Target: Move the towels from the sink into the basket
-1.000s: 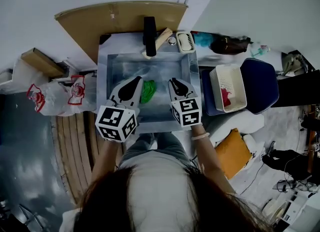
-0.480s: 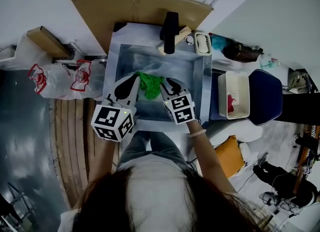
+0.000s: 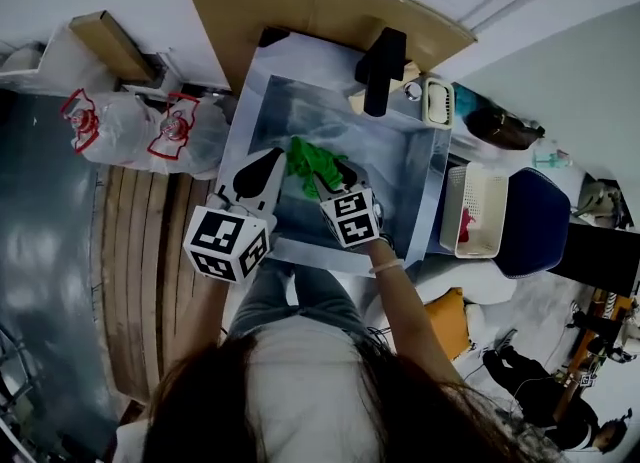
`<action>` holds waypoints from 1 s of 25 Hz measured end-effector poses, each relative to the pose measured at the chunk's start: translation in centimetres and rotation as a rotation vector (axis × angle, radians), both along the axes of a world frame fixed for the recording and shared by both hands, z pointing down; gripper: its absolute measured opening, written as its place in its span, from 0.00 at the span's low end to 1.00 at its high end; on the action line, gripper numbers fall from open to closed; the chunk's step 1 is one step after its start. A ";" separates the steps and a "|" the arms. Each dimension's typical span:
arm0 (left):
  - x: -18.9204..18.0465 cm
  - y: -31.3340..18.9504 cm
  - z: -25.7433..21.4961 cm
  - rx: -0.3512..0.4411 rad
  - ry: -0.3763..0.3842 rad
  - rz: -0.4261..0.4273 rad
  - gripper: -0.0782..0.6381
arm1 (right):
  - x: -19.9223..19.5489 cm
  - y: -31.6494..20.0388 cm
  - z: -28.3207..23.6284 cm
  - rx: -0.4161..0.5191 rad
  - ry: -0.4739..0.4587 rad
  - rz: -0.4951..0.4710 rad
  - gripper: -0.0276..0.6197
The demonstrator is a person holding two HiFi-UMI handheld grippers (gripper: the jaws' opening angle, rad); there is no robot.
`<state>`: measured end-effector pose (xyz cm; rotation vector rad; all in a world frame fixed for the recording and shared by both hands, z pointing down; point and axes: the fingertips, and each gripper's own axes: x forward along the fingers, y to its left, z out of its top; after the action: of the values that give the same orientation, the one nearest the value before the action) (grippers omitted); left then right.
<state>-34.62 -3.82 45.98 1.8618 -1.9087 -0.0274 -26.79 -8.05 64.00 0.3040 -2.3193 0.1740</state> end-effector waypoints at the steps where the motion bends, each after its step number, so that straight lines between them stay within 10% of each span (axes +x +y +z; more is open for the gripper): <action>1: -0.1 0.1 0.2 -0.003 0.002 -0.002 0.12 | -0.1 0.0 0.6 -0.002 0.011 -0.003 0.35; 25: -1.7 0.9 2.5 -0.034 -0.002 -0.065 0.12 | -2.2 0.6 9.0 -0.064 0.178 -0.081 0.46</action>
<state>-36.36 -2.95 48.50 1.7781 -1.9581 -0.0135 -29.03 -7.45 73.02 0.1857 -2.1413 0.1732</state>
